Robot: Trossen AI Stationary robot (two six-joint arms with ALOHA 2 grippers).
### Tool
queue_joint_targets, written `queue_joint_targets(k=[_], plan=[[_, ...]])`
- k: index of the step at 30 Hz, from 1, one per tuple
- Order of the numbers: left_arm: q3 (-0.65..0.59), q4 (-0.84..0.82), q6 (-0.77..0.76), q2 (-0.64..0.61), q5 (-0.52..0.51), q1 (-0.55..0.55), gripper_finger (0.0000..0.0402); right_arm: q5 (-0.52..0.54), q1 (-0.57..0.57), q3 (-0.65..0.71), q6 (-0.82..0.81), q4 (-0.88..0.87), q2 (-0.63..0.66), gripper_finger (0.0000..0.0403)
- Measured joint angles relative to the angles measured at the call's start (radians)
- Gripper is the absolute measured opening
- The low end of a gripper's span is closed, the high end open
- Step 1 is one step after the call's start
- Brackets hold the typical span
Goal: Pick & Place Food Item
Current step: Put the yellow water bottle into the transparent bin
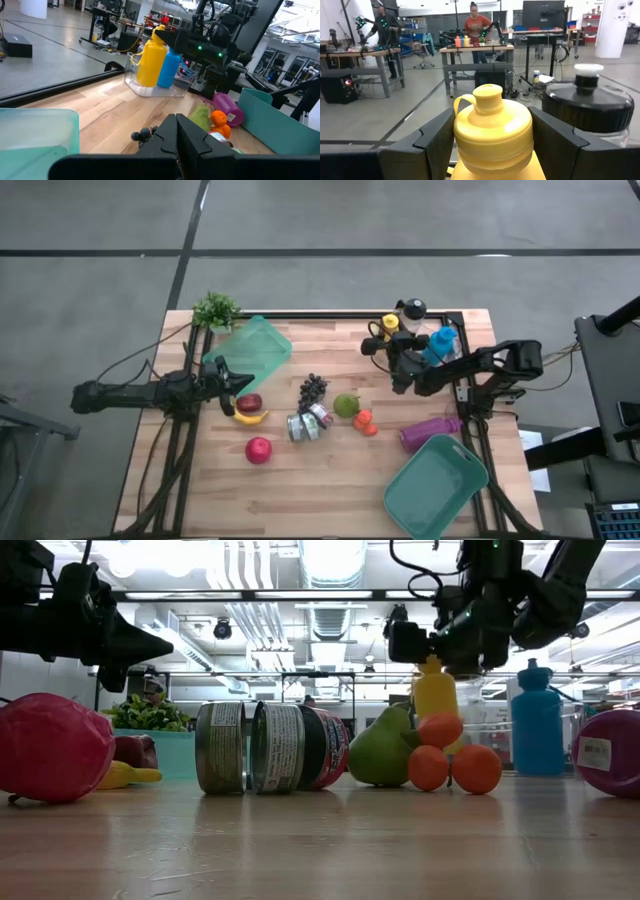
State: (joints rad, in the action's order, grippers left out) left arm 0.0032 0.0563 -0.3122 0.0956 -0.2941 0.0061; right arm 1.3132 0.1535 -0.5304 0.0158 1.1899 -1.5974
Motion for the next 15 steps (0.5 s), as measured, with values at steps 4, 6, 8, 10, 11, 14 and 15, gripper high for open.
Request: queue_joint_targets(k=[4,6,8,10,11,14,15], plan=[[0.0,0.0,0.0,0.0,0.0,0.0,0.0001,-0.003,0.0,0.026,-0.065,-0.001,-0.011,0.0226],[0.0,0.0,0.0,0.0,0.0,0.0,0.0001,-0.009,0.0,0.039,-0.093,0.0,-0.017,0.0226],[0.0,0.0,0.0,0.0,0.0,0.0,0.0001,-0.014,-0.001,0.05,-0.114,-0.001,-0.022,0.0226],[0.0,0.0,0.0,0.0,0.0,0.0,0.0001,-0.027,-0.001,0.058,-0.126,-0.001,-0.023,0.0226],[0.0,0.0,0.0,0.0,0.0,0.0,0.0001,-0.031,-0.001,0.061,-0.128,-0.001,-0.023,0.0226],[0.0,0.0,0.0,0.0,0.0,0.0,0.0001,-0.034,-0.001,0.062,-0.126,-0.001,-0.022,0.0226],[0.0,0.0,0.0,0.0,0.0,0.0,0.0001,-0.034,-0.001,0.062,-0.125,-0.001,-0.022,0.0226]])
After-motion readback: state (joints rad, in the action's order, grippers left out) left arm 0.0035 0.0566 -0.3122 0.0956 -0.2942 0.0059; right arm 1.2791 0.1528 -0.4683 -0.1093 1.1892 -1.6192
